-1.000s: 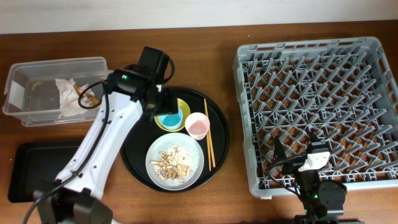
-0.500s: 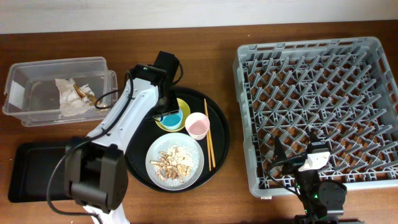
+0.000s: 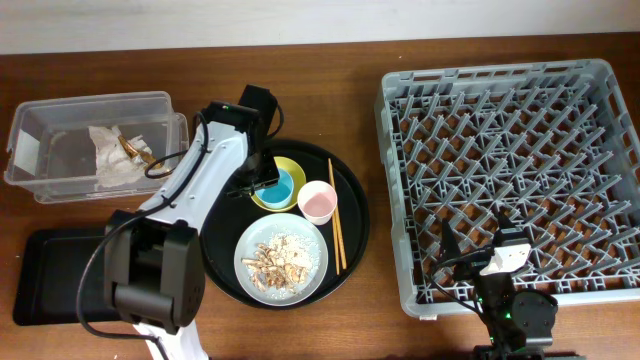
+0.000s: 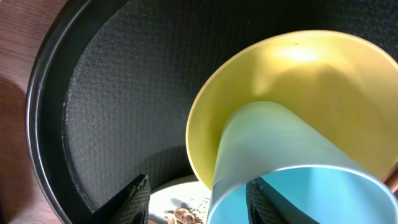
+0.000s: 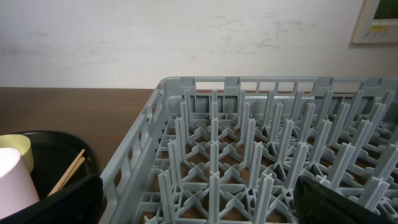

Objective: Sort waste into correct bins and load items into the dishwasher rack

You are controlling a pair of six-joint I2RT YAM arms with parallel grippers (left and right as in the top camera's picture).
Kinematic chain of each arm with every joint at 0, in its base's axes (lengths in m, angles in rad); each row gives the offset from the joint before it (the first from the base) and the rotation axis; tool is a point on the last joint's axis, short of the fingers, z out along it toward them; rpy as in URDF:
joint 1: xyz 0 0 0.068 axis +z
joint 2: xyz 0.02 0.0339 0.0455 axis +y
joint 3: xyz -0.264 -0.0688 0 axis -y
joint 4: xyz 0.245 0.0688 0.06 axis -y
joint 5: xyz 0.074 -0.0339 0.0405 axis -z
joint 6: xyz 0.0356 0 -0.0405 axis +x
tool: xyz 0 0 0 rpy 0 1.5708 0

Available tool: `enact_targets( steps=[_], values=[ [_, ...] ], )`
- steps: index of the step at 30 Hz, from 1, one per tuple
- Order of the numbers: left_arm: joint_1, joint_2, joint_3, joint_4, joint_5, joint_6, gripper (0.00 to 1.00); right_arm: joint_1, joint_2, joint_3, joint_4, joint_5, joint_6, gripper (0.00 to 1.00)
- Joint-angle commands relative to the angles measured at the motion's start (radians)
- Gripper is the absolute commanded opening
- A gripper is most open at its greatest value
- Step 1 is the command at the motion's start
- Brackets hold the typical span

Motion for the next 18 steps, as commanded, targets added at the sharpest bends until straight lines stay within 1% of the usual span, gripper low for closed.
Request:
enact_targets(
  steps=[1,3,5,9,18],
  values=[
    [-0.002,0.011,-0.002,0.000,0.015,-0.013,0.43,-0.006,-0.004,-0.008,-0.001,0.005,0.008,0.98],
    [-0.002,0.010,-0.022,0.008,0.016,-0.013,0.38,-0.006,-0.004,-0.008,-0.001,0.006,0.008,0.98],
    [-0.002,0.010,-0.040,0.018,0.016,-0.013,0.37,-0.006,-0.004,-0.008,-0.001,0.006,0.008,0.98],
    [-0.002,0.010,-0.044,0.023,0.015,-0.013,0.30,-0.006,-0.004,-0.008,-0.001,0.006,0.008,0.98],
    [-0.002,0.010,-0.043,0.034,0.019,-0.013,0.29,-0.006,-0.004,-0.008,-0.001,0.006,0.008,0.98]
  ],
)
